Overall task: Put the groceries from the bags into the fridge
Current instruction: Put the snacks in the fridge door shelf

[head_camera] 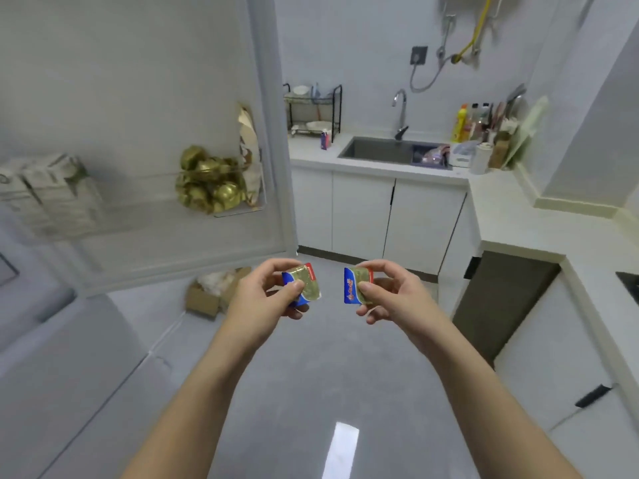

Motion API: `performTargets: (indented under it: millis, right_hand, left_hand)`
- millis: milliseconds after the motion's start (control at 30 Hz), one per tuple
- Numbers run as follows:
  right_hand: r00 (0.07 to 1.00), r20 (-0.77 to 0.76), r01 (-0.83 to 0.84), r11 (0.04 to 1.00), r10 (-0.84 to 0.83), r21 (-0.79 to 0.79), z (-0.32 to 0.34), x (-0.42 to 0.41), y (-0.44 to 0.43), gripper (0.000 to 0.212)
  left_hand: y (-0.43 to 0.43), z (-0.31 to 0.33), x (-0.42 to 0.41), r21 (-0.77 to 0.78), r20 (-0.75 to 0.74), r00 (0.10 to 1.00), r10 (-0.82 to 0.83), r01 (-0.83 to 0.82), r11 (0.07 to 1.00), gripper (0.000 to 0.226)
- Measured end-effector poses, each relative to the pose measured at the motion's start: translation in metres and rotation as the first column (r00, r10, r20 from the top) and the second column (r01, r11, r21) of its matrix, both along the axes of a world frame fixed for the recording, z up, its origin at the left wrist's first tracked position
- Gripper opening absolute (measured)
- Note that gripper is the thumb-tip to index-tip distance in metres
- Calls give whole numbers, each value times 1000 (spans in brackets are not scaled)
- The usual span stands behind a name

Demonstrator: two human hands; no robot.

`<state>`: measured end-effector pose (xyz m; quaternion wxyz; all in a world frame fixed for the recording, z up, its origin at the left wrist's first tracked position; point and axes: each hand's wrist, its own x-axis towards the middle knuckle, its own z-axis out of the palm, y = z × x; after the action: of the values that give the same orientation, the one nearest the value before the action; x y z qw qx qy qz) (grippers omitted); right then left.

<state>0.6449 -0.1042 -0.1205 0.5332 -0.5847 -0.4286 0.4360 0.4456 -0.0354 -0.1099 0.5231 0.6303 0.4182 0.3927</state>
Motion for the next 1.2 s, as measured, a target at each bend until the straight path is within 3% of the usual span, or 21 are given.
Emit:
performTargets:
  millis: [200,400,600,700,800,933,1000,1067,1200]
  right_hand:
    - [981,24,-196,979,195,55,27,-31,56,20]
    - [908,148,-408,907,392,105,83,-76,102,12]
    - [881,426,-333,910,206,247,148,-130,187,9]
    - [795,582,-299,945,171,130,169,-153,236,9]
    - [627,737,-286,954,254,-86,173,-180,280,13]
    - [379,827,-194,909,416,-368,168,-218,321,9]
    - [335,814,-152,880,474,-450,162,-230,332,11]
    - [322,780,-143,842,536,-520,157,-237,338,11]
    - [206,759,-107,785,618,-610,145,-242,349,11]
  left_hand:
    - [23,25,-50,100,-41,987,157,-152,983,23]
    - [59,79,-107,265,-203,933,299,-241,933,25]
    - [147,166,-158,482,-478,763,436,-187,856,15]
    - [191,189,-158,405,-693,617,373,-95,910,15]
    - [232,187,-150,279,-862,433,265,-32,960,17]
    - [267,166,-132,144,-974,172,146,-27,989,16]
    - [276,154,-126,66,-995,72,68,-31,997,24]
    - [279,149,-124,8,-1000,22,8,-24,1000,31]
    - [278,146,-123,-69,-998,-5,-69,29,997,38]
